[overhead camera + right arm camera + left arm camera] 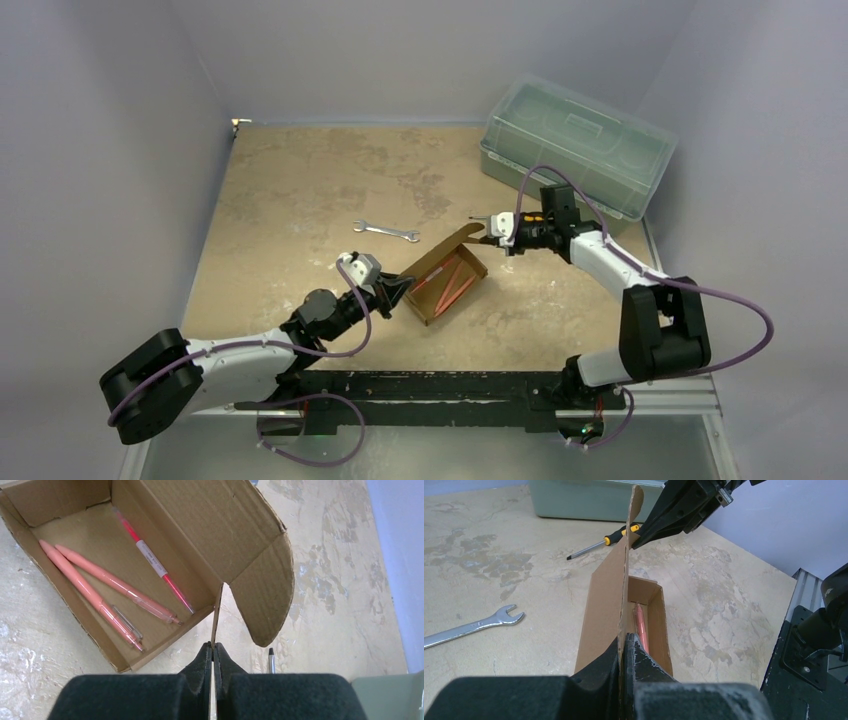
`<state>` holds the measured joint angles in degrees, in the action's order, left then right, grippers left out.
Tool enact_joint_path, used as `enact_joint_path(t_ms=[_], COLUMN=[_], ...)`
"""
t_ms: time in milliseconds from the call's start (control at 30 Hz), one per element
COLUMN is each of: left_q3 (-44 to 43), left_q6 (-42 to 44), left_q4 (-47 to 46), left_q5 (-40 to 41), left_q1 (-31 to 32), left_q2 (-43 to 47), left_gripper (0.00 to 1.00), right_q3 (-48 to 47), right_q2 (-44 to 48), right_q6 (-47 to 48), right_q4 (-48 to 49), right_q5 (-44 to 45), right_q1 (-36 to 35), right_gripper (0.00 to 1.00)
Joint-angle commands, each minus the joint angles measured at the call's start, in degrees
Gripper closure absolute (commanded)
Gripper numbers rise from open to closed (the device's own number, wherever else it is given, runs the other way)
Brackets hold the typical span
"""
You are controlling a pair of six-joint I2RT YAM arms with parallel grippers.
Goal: Fold the paper box
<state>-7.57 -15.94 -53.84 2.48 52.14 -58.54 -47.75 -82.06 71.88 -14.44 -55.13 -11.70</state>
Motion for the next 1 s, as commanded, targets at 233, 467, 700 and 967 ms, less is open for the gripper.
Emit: enact_joint_path(t_ms=[233,467,700,967], left_q3=[0.28,0.11,0.01,-0.46], left_q6=[-1.27,-1.2,-1.29,-1.33], left_q4=[-2.08,-2.3,-2.48,-2.93], left_q5=[1.64,2.25,2.53,2.46], left_q1=[-0.28,-0.22,-0.27,-0.28], left_q2=[-1.01,-1.39,-2.12,-3.06], left_gripper=[1.0,1.0,1.0,1.0], right_q3=[1.87,3.17,3.53,3.46], right_q2=[4.4,6.58,6.78,6.17], right_q6=[-8.74,-21.66,-24.54,-26.46], right_q4=[4.16,10.87,10.91,9.62], right_q5=[-0.38,4.34,7.22,8.72], right_q1=[-1.86,-3.68,-6.35,-7.33], right_gripper=[1.0,1.0,1.0,1.0])
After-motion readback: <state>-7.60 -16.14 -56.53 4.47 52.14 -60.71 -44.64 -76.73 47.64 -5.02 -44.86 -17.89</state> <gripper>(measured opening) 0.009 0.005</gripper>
